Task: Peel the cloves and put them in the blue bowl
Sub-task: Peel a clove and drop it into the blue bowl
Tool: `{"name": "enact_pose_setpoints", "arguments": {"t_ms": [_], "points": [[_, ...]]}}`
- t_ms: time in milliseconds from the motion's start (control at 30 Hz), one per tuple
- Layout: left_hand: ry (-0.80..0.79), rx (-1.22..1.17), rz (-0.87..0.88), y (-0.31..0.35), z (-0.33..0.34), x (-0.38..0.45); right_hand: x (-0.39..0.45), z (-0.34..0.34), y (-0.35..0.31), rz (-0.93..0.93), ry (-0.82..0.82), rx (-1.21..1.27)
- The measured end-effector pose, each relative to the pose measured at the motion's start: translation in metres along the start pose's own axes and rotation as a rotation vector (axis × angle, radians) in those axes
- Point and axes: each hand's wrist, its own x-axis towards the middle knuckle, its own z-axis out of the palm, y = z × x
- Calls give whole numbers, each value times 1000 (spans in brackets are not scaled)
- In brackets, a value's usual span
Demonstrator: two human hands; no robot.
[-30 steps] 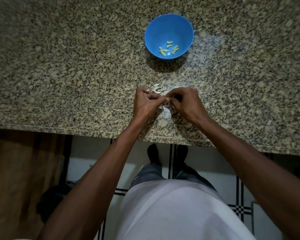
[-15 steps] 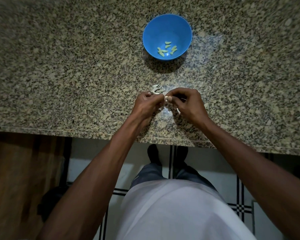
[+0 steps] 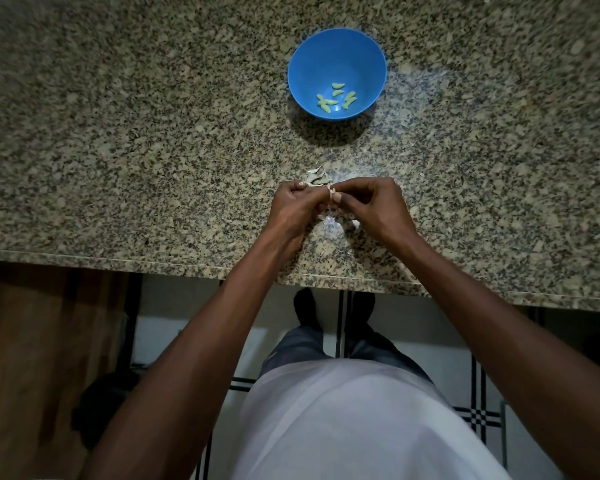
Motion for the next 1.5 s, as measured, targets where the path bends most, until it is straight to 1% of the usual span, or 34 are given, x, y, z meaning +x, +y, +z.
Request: {"name": "enact_pose_setpoints", "arguments": {"t_ms": [133,200,267,367,467,600,667,800,867,967,1133,1300,1500], "points": [[-13,-3,0,0,-2,-4,2,0,3,6,-36,-31],[-13,-9,18,-2,-5,-4,2,0,4,39,-30,75],[4,39,65,-5,-11,-5,1,-2,6,75,-17,221],[46,311,225,-12,-21,-7,2,-6,8,110,-37,322],[82,521,401,-13,-26,-9,3,-9,10,150,-70,335],[121,733,495,-12,-22,-4,3,-13,8,182,-99,338],[150,780,539,-12,-21,-3,1,-13,6,192,-94,352],[147,614,511,-11,-18,-7,0,-14,5,165,-81,289],[102,570,525,-9,-16,-9,0,-16,5,151,-93,254],[-10,508,529,-8,-13,-7,0,-16,5,143,-113,254],[-52,339,432,-10,-10,-6,-1,-12,3,147,-85,244],[-37,231,365,-12,-4,-7,1,-7,0,278,-74,351],[-13,245,375,-15,0,-8,1,-7,-10,420,-93,388]]}}
